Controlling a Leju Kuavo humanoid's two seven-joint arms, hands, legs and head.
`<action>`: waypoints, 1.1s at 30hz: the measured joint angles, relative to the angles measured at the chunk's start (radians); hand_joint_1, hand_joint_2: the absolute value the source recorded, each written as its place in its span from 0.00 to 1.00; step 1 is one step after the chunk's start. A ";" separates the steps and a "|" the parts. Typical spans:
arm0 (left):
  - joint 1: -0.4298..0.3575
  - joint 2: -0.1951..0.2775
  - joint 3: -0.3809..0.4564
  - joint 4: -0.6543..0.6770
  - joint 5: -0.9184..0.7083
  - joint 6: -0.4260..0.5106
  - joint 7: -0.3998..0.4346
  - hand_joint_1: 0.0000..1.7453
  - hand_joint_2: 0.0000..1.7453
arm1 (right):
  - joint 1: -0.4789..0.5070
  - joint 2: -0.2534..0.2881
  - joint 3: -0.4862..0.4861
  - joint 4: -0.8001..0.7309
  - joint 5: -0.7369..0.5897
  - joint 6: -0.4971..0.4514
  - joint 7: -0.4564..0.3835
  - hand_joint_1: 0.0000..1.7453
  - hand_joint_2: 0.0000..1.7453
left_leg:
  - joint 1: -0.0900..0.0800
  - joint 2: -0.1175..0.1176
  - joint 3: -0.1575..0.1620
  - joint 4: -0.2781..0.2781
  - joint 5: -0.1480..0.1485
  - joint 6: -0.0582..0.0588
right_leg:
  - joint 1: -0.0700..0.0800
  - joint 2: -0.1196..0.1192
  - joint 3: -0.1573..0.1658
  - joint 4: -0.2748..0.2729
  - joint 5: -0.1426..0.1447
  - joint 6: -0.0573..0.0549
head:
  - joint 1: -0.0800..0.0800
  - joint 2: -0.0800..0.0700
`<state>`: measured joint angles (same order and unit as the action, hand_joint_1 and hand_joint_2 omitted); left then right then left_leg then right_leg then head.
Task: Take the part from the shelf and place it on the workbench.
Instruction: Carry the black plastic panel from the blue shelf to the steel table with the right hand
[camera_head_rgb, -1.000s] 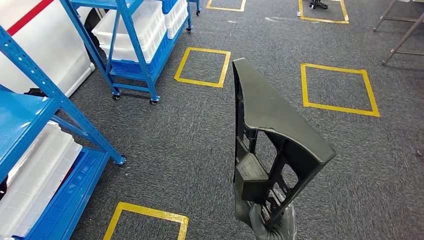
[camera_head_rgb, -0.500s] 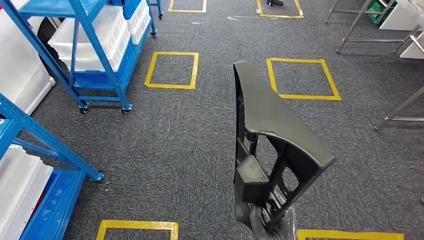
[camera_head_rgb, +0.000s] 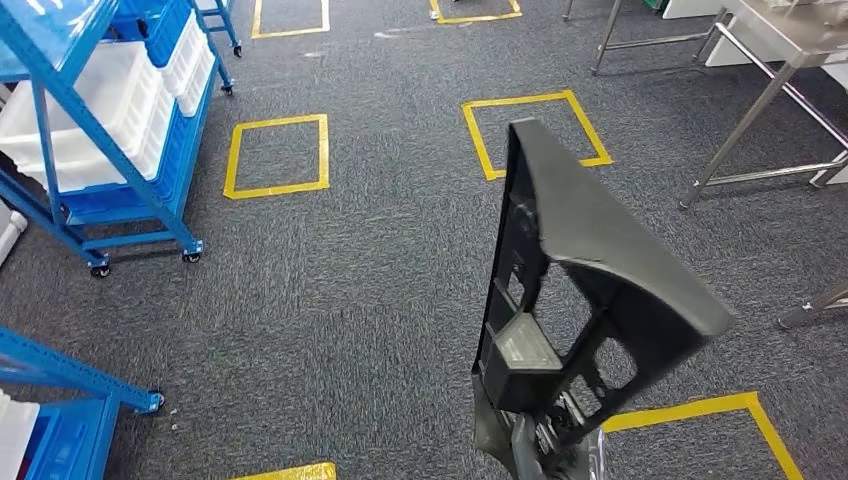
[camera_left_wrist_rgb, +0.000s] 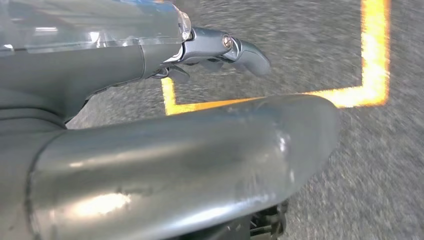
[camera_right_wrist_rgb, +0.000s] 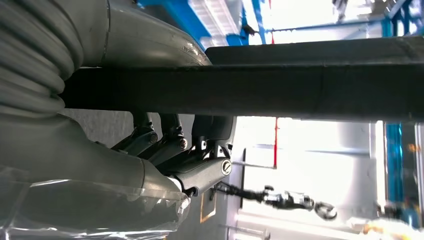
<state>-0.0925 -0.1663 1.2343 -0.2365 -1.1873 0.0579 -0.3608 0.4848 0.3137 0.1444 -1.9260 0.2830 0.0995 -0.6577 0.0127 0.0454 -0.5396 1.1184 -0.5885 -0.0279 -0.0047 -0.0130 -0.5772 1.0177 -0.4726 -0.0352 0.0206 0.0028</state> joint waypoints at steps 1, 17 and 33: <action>0.002 0.000 0.000 0.000 0.000 0.001 -0.001 0.00 0.00 | 0.001 0.006 -0.009 -0.003 -0.003 0.009 0.000 1.00 1.00 | 0.000 -0.022 -0.033 0.070 -0.033 -0.001 | 0.001 0.013 0.000 0.001 0.000 -0.003 | -0.002 0.000; 0.003 -0.008 0.004 0.000 -0.010 0.005 0.002 0.00 0.00 | 0.024 0.034 -0.072 -0.024 -0.011 0.011 0.001 1.00 1.00 | 0.000 -0.034 0.016 -0.122 0.104 0.052 | 0.000 0.038 -0.117 0.218 -0.108 0.045 | 0.009 0.000; -0.002 -0.011 0.008 0.000 -0.003 0.015 -0.008 0.00 0.00 | 0.036 0.043 -0.086 -0.046 0.043 -0.011 0.001 1.00 1.00 | -0.001 -0.035 -0.074 0.151 -0.062 0.000 | 0.001 0.035 0.004 -0.006 0.001 -0.003 | -0.006 0.000</action>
<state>-0.0945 -0.1771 1.2421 -0.2365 -1.1906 0.0727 -0.3685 0.5205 0.3562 0.0587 -1.9721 0.3257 0.0881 -0.6565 0.0118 0.0107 -0.6137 1.2696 -0.6507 -0.0279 -0.0037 0.0218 -0.5729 1.0115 -0.4713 -0.0386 0.0151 0.0028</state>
